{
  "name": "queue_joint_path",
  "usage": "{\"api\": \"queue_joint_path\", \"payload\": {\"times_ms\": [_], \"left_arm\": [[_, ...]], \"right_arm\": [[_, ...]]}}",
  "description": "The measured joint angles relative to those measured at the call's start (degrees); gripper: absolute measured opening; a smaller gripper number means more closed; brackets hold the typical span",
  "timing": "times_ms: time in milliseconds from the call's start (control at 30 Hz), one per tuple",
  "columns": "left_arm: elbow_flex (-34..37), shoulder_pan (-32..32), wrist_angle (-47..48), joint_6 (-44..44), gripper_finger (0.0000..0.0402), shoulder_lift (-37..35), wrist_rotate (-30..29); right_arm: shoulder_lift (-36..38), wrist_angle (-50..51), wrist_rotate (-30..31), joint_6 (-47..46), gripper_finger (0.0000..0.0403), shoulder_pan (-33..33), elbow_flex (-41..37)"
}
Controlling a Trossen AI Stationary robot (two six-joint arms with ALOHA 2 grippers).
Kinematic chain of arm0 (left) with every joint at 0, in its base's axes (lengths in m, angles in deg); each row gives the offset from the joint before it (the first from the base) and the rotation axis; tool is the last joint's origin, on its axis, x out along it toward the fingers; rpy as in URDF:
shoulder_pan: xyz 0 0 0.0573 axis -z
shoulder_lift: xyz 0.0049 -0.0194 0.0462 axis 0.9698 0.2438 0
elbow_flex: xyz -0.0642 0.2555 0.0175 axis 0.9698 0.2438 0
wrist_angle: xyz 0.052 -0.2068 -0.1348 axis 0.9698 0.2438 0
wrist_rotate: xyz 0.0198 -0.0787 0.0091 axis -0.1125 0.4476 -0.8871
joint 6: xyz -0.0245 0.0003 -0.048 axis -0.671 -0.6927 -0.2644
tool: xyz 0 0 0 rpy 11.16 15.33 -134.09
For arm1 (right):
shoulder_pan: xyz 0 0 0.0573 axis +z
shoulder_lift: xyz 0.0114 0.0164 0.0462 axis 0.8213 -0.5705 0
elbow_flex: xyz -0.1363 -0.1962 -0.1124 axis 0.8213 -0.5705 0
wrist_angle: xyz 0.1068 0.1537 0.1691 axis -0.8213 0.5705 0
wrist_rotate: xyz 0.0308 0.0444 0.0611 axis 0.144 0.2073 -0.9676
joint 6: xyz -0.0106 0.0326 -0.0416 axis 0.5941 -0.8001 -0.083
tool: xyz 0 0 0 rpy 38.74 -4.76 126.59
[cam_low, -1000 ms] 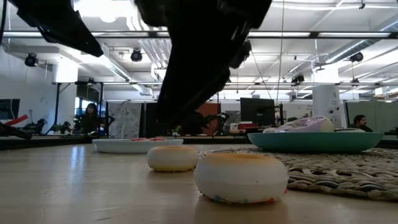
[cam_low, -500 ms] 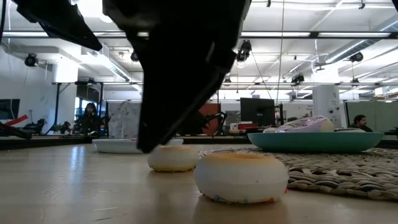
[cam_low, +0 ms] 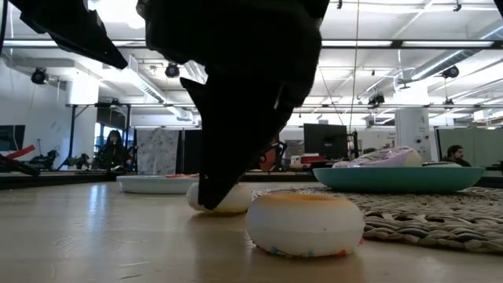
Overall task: Pick & Place donuts
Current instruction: Put the small yellow donut onto the blue plate
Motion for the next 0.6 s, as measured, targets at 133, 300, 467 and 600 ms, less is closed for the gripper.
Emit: {"api": "queue_joint_path", "payload": {"times_ms": [133, 300, 467, 600], "left_arm": [[0.02, 0.00, 0.03, -0.01, 0.0071, 0.00, 0.00], [0.07, 0.00, 0.87, -0.06, 0.0071, 0.00, 0.00], [0.07, 0.00, 1.37, 0.07, 0.0071, 0.00, 0.00], [0.07, 0.00, 2.90, 0.07, 0.0071, 0.00, -0.02]], "right_arm": [[0.01, -2.85, -1.78, 0.00, 0.0188, -0.56, -1.68], [0.22, -4.09, -4.67, -3.20, 0.0151, -1.30, -2.89], [0.19, -3.59, -5.41, -6.39, 0.0092, -1.63, -1.34], [1.11, -3.54, -7.93, -11.34, 0.0034, -2.46, -0.88]]}}
